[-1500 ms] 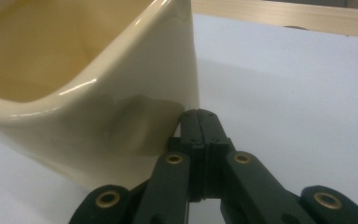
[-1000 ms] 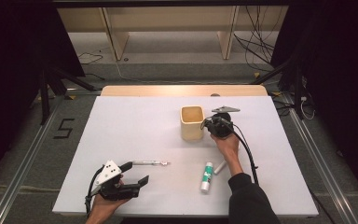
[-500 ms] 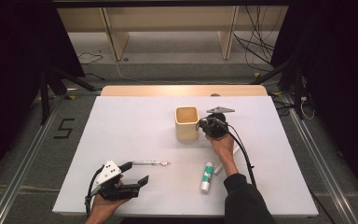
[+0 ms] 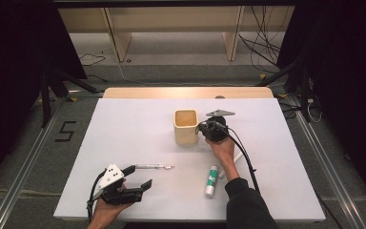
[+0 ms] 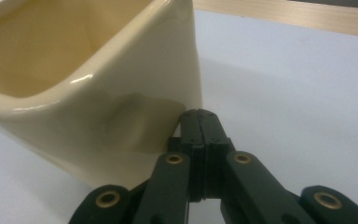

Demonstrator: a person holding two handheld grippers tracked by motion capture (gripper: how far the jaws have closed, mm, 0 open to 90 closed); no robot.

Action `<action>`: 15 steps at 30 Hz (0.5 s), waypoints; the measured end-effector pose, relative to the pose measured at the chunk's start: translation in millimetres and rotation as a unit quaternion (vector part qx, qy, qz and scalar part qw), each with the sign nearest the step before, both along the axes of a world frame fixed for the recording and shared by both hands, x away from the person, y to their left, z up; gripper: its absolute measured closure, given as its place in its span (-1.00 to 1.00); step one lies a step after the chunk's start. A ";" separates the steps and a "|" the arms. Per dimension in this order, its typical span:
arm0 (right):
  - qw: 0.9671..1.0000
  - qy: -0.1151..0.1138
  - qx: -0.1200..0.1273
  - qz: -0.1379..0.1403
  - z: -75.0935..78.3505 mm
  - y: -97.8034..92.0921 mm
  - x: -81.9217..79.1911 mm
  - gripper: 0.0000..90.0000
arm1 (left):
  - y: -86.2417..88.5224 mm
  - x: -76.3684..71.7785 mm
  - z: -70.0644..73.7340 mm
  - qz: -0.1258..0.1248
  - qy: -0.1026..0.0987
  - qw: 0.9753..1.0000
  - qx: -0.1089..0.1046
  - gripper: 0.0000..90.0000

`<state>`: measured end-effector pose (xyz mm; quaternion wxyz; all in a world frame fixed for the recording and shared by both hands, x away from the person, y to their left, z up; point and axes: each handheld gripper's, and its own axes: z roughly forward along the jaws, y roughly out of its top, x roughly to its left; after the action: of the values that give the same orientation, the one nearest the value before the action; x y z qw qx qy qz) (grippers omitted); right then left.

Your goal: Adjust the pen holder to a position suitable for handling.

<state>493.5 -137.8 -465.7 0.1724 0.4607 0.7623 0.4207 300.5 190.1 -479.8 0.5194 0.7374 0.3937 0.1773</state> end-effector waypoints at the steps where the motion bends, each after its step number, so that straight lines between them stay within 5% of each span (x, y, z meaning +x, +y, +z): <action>1: 1.000 0.000 -0.001 0.001 0.0 1.0 -0.3 1.00 | 0.2 0.0 0.1 0.000 0.000 1.000 0.000 -0.64; 11: 1.000 -0.003 -0.005 -0.004 3.2 -1.2 -4.7 0.98 | 1.8 -0.3 0.3 0.001 -0.001 1.000 0.000 -0.64; 15: 1.000 -0.007 -0.008 -0.024 9.8 -19.2 -9.5 0.90 | 2.2 -0.2 0.3 0.002 -0.001 1.000 -0.001 -0.64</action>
<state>484.0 -157.1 -455.9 0.1915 0.4749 0.7530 0.4133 300.3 192.3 -479.5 0.5200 0.7359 0.3949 0.1794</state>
